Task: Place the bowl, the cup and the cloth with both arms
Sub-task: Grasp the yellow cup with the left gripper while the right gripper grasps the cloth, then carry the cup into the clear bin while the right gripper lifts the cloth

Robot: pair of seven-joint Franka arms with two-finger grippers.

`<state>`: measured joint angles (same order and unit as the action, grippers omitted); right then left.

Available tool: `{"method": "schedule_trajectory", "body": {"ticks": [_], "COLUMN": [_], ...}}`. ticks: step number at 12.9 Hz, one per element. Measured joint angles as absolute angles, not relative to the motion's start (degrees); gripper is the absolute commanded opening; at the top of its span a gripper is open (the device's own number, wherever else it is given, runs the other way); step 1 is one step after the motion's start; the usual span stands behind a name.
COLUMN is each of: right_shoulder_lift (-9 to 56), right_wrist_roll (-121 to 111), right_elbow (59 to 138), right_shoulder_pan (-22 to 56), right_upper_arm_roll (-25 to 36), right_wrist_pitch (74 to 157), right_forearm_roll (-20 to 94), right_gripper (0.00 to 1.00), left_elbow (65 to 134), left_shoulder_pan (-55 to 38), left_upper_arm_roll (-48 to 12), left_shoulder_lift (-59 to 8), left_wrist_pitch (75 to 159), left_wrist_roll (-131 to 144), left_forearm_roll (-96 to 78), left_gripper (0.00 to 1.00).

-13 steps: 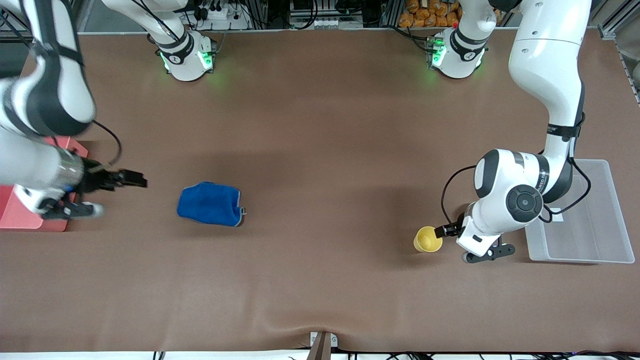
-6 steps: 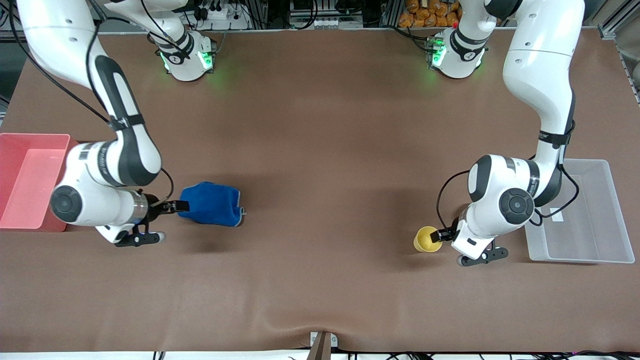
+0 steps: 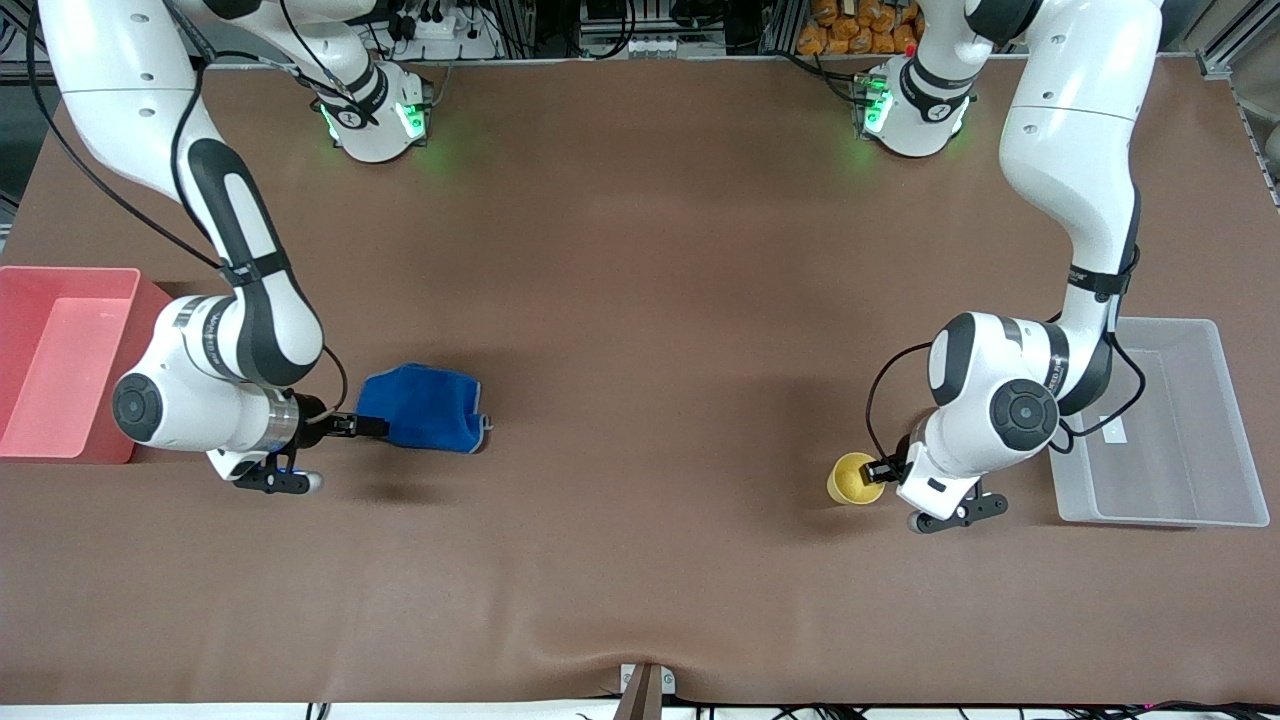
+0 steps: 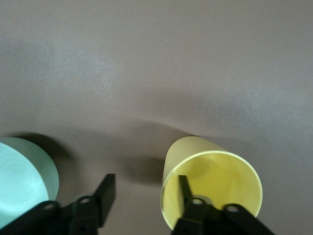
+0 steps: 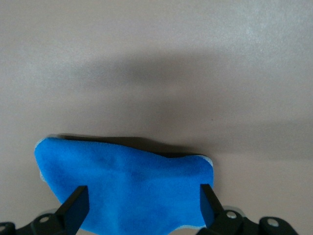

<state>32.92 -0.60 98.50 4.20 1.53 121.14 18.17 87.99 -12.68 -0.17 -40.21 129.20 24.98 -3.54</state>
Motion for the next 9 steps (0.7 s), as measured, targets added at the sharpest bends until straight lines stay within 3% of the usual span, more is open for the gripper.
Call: {"method": "schedule_trajectory", "body": {"ticks": [9], "right_shoulder_lift": [36.49], "right_wrist_roll": [-0.54], "right_elbow": [98.86], "right_shoulder_pan": [4.51], "right_upper_arm_roll": [1.22], "right_wrist_pitch": [123.24], "right_forearm_roll": [18.90], "right_gripper": [1.00], "left_elbow": [85.26], "left_shoulder_pan": [-12.12], "left_upper_arm_roll": [0.11], "left_shoulder_lift": [-39.33], "left_wrist_pitch": [128.57], "left_wrist_roll": [25.86], "left_forearm_roll": [-3.55], "left_gripper": [0.00]}}
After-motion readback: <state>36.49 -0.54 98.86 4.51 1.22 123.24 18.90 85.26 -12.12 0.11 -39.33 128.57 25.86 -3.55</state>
